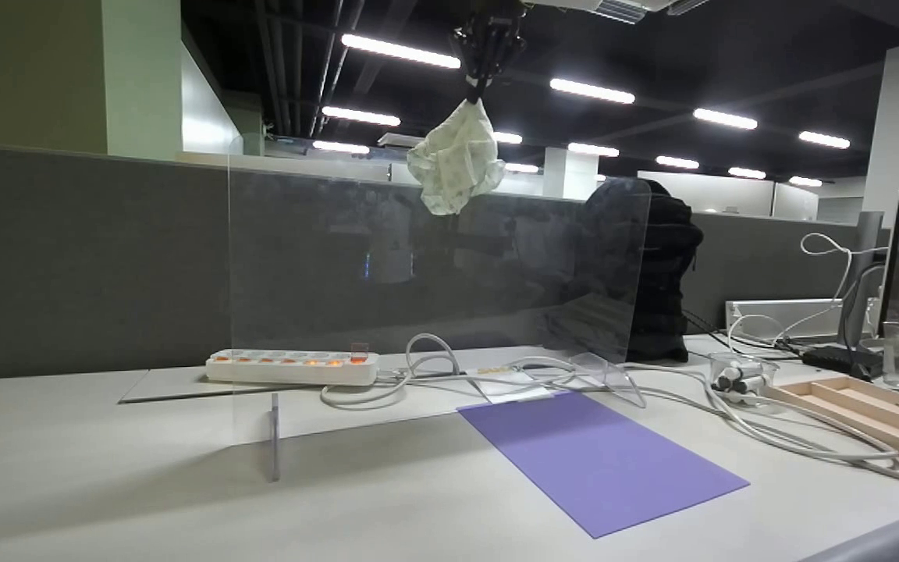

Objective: Put the cloth on the countertop shield

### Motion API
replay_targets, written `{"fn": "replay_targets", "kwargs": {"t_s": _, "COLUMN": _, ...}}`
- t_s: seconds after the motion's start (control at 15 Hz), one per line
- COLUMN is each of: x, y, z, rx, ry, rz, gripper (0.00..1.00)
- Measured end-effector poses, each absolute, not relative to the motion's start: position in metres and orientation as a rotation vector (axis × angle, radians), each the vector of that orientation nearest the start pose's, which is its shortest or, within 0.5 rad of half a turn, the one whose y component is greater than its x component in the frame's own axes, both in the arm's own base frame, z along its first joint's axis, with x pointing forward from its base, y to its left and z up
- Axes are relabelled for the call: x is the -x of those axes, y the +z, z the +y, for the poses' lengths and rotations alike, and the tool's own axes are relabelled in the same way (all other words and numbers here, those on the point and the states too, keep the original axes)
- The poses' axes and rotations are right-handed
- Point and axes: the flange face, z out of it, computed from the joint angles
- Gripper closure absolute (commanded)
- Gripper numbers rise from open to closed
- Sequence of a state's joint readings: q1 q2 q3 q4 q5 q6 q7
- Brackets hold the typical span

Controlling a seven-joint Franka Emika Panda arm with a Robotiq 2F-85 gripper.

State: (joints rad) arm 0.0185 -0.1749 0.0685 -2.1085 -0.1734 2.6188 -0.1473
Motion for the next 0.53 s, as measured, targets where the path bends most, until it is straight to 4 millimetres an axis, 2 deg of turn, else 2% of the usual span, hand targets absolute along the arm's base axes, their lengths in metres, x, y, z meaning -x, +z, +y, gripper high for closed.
{"fn": "replay_targets", "kwargs": {"t_s": 0.2, "x": -0.547, "y": 0.570, "z": 0.059, "rx": 3.069, "ry": -1.091, "rz": -0.576, "gripper": 1.00}}
{"fn": "replay_targets", "kwargs": {"t_s": 0.53, "x": -0.537, "y": 0.583, "z": 0.076, "rx": 3.058, "ry": -1.136, "rz": -0.642, "gripper": 0.99}}
